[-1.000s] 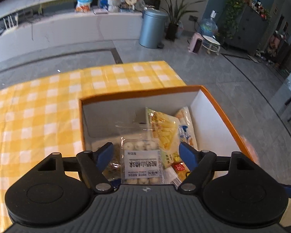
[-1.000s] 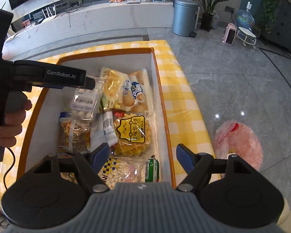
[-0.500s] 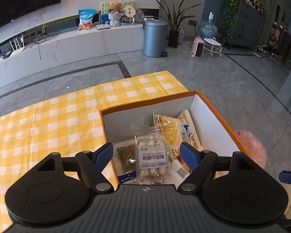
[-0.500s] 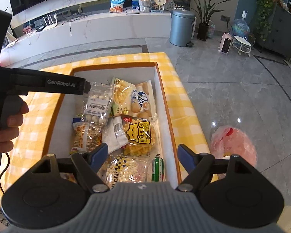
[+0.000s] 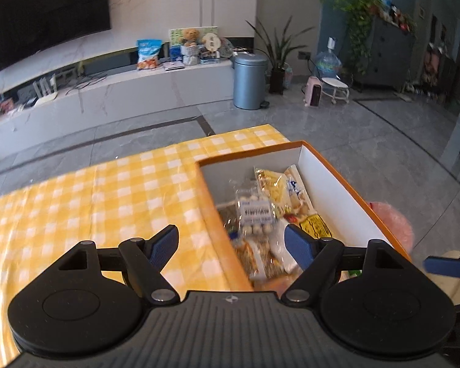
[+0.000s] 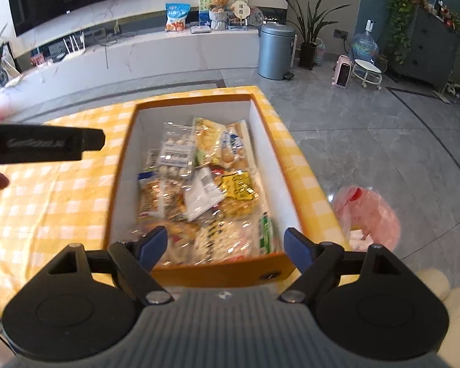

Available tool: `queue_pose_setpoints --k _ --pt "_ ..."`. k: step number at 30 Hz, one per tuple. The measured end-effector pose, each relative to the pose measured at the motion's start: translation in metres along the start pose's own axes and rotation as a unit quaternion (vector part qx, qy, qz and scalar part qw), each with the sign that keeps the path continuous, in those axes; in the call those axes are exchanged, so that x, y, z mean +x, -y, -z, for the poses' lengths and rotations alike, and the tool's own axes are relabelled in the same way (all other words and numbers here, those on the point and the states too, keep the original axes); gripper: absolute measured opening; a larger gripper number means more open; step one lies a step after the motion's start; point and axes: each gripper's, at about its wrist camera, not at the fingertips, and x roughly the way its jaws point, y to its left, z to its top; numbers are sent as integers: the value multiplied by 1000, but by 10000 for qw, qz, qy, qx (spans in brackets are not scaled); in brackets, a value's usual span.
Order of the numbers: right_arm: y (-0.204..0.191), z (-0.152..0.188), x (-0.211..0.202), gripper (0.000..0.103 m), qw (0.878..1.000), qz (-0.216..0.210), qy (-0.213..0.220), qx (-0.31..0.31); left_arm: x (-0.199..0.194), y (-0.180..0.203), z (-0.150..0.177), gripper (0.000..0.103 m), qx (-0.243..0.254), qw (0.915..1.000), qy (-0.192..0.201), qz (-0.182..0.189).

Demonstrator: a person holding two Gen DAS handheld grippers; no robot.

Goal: Organize snacks

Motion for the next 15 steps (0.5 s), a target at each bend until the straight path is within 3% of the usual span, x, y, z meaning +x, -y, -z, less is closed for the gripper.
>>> queue_pose_setpoints --k 6,15 --pt "-12 26 -32 83 9992 -172 227 272 -40 4 32 97 127 9996 189 -143" --pt "-31 66 -73 86 9981 -1 621 -33 -74 14 77 97 43 9997 240 47"
